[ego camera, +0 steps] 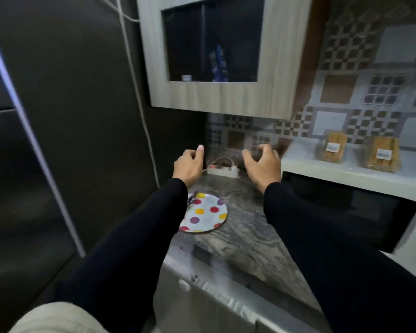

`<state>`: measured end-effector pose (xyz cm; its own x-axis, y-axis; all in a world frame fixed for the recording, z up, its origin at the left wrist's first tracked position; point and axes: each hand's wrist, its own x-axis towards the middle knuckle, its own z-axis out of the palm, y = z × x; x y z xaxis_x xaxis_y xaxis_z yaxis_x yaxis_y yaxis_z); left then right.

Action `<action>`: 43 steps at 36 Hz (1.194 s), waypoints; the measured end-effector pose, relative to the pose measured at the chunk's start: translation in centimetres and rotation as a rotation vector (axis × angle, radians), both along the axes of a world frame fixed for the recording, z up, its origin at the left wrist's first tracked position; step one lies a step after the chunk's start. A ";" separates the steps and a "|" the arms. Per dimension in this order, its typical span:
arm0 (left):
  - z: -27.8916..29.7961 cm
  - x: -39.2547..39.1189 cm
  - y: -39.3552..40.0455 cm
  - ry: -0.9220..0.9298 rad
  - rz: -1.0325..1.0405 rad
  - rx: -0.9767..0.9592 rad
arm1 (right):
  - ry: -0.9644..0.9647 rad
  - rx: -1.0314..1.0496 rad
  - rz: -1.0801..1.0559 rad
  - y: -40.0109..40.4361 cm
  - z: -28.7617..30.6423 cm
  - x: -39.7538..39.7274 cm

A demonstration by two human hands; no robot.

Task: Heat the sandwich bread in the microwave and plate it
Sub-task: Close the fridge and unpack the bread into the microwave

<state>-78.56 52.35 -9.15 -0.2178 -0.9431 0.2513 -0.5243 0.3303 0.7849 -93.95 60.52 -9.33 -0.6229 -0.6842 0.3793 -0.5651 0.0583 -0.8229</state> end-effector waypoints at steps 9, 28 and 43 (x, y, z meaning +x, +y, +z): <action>-0.4 15.4 1.3 -0.022 0.294 -0.077 | 0.006 -0.040 0.273 -2.3 -0.1 14.3; 0.6 35.9 11.9 -0.203 0.985 -0.524 | 0.086 -0.087 0.937 -2.9 1.9 36.0; -1.9 46.6 20.0 -0.611 1.456 -0.648 | 0.372 -0.262 1.185 3.3 -1.5 49.8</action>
